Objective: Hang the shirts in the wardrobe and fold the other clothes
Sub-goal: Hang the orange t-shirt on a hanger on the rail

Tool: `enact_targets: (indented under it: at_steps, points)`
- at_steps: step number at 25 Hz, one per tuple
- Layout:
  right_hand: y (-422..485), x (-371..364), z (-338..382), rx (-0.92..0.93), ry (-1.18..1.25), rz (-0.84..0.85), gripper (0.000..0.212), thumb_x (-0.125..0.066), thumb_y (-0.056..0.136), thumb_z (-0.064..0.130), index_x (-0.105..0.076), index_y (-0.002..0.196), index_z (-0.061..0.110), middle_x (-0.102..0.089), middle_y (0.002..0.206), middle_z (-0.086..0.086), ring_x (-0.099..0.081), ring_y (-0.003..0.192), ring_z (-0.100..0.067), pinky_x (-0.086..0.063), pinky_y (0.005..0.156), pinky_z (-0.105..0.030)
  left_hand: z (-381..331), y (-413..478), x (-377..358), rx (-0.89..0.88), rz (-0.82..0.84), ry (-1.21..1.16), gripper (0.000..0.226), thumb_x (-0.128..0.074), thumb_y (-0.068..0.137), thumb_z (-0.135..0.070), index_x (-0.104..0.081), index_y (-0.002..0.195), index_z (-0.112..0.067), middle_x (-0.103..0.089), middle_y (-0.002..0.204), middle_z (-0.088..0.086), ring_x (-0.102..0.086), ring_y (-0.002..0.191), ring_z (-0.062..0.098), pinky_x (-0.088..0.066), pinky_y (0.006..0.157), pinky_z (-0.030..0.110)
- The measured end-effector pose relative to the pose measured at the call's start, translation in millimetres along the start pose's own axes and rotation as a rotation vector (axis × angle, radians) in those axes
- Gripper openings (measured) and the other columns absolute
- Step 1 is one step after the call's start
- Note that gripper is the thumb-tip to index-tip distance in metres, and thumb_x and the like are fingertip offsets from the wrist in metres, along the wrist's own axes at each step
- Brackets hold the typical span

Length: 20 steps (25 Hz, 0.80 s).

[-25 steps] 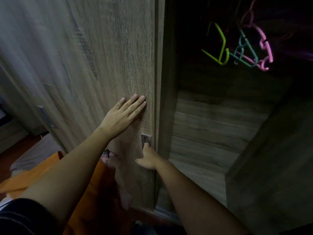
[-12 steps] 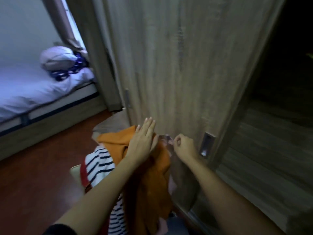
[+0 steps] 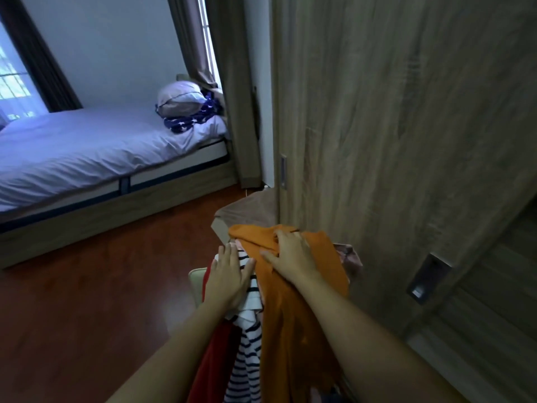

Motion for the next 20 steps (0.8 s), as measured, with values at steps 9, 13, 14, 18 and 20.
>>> enact_targets:
  at_steps: [9, 13, 14, 18, 20]
  points:
    - [-44.9, 125.3, -57.6, -0.439, 0.783, -0.694, 0.03, -0.034, 0.099, 0.012, -0.05, 0.123, 0.003, -0.056, 0.106, -0.007, -0.054, 0.107, -0.026, -0.032, 0.074, -0.014, -5.2, -6.8, 22.4, 0.018, -0.11, -0.324, 0.074, -0.021, 0.095, -0.055, -0.012, 0.148, -0.003, -0.016, 0.157, 0.014, -0.014, 0.144, 0.026, -0.01, 0.115, 0.037]
    - [-67.8, 210.7, -46.1, -0.143, 0.89, -0.736, 0.021, -0.042, 0.087, 0.02, -0.06, 0.096, 0.012, -0.06, 0.09, 0.0, -0.056, 0.085, -0.004, -0.039, 0.073, -0.012, -89.7, -12.8, 63.8, -0.186, -0.147, -0.714, 0.076, -0.041, 0.088, -0.047, -0.015, 0.149, -0.011, -0.018, 0.157, 0.008, -0.019, 0.143, 0.018, -0.015, 0.111, 0.025]
    - [-76.9, 233.5, -42.0, -0.072, 0.874, -0.735, 0.018, -0.041, 0.083, 0.021, -0.057, 0.086, 0.014, -0.057, 0.08, 0.004, -0.053, 0.074, 0.005, -0.039, 0.07, -0.012, -121.7, -16.1, 73.5, -0.282, -0.107, -0.767, 0.079, -0.046, 0.083, -0.045, -0.017, 0.149, -0.013, -0.018, 0.157, 0.006, -0.018, 0.143, 0.015, -0.016, 0.11, 0.024]
    - [-125.8, 321.0, -44.2, 0.041, 0.761, -0.821, 0.015, -0.041, 0.081, 0.018, -0.052, 0.071, 0.021, -0.051, 0.069, 0.006, -0.048, 0.061, 0.008, -0.038, 0.064, -0.013, -237.6, -35.4, 85.9, -0.65, 0.093, -0.632, 0.096, -0.058, 0.064, -0.045, -0.018, 0.149, -0.022, -0.006, 0.159, 0.004, -0.007, 0.141, 0.011, -0.012, 0.107, 0.025]
    - [-159.2, 360.2, -57.3, 0.022, 0.662, -0.9, 0.017, -0.041, 0.083, 0.018, -0.052, 0.071, 0.021, -0.052, 0.069, 0.005, -0.048, 0.062, 0.004, -0.039, 0.065, -0.016, -279.3, -50.4, 70.7, -0.752, 0.185, -0.46, 0.081, -0.057, 0.066, -0.049, -0.044, 0.137, -0.015, -0.036, 0.147, 0.01, -0.03, 0.138, 0.023, -0.025, 0.102, 0.023]
Point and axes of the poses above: each hand's wrist, its own y-axis towards the middle knuckle, its own x-axis out of the back of the hand, z = x × y, the point moved 9 cm from there along y, towards the middle knuckle
